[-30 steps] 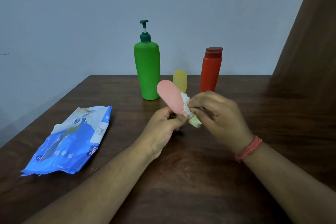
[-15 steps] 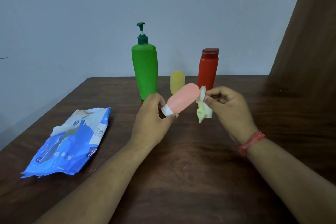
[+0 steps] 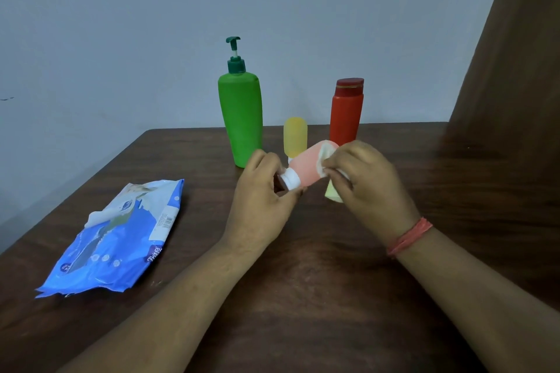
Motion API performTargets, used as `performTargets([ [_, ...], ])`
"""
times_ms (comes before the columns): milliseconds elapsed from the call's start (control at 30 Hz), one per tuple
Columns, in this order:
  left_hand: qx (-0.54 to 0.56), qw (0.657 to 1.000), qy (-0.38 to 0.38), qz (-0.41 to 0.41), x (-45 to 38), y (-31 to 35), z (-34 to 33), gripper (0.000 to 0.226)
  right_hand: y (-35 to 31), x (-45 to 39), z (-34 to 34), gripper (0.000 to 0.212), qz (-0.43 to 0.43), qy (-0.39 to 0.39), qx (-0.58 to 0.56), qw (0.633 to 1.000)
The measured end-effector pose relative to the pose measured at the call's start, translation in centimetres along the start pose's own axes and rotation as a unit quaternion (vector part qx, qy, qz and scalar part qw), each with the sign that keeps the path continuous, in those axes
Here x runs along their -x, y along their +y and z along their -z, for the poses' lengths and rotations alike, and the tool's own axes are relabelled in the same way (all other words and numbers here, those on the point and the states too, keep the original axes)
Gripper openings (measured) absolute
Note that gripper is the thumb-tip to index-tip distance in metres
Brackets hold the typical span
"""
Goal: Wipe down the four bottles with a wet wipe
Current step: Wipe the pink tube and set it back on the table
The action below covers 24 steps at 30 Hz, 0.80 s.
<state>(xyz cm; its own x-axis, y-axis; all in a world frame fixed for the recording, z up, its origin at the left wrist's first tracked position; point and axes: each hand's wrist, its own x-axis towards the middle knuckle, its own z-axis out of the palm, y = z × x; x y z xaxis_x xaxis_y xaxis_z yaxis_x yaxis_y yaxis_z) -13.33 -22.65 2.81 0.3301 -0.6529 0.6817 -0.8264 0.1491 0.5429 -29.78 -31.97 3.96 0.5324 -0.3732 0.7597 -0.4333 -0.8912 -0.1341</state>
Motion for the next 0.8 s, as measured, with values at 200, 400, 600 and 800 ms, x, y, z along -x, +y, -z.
performTargets([
  [200,0.028,0.999,0.014,-0.011,0.2,0.2,-0.4,0.04,-1.7,0.6,-0.8,0.014,0.118,-0.054,0.009,0.992],
  [400,0.001,1.0,0.0,0.007,0.4,0.2,-0.2,0.045,0.9,0.0,0.1,0.011,-0.079,0.015,-0.023,0.997],
  [600,-0.034,0.998,-0.022,-0.045,0.3,0.1,-0.1,0.044,0.9,-0.1,0.2,0.012,-0.034,-0.027,-0.007,0.999],
  [800,-0.094,0.982,-0.057,-0.155,0.5,-0.1,-0.4,0.034,0.1,-0.2,0.3,0.011,0.05,-0.04,-0.015,0.998],
])
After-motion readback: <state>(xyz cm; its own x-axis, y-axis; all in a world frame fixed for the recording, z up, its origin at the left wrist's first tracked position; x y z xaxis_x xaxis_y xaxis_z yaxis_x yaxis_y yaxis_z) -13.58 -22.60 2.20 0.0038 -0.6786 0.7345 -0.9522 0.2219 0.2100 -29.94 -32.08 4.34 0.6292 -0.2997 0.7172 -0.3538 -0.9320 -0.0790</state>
